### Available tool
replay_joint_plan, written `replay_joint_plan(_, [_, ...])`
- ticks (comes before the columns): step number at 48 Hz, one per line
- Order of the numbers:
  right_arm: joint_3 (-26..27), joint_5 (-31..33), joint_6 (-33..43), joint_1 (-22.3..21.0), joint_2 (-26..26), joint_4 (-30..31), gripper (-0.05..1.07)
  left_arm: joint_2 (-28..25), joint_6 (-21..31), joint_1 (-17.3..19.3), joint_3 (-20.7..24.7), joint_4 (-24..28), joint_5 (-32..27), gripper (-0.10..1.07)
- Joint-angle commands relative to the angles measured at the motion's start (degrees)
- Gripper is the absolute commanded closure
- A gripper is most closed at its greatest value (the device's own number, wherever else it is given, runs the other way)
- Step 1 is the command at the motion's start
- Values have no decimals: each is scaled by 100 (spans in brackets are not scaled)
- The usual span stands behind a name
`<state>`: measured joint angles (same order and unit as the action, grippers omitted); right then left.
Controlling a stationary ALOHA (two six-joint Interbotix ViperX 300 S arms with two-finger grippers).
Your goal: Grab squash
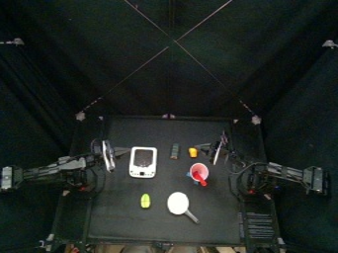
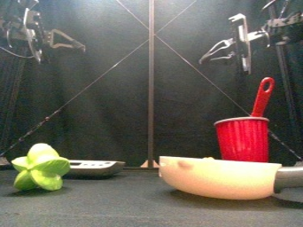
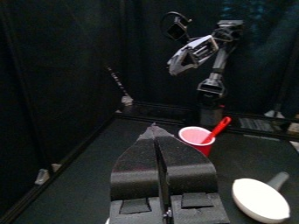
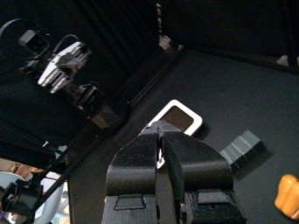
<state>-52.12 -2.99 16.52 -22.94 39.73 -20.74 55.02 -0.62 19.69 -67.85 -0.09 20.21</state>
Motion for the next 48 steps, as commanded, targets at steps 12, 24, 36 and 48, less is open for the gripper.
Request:
replay_joint_plan(12, [1301, 2118, 114, -896, -1081, -554, 92, -44, 9, 272, -97, -123, 0, 97])
replay_joint_plan(24, [1318, 3428, 114, -1450, -1573, -352, 92, -44, 0, 229, -105, -185, 0, 97])
replay_joint_plan(36, [1011, 3498, 97, -1652, -1951, 501, 89, -44, 0, 229, -105, -185, 0, 97])
replay_joint_plan(48, [967, 3410, 97, -1652, -2355, 905, 67, -44, 0, 237, -105, -176, 0, 97])
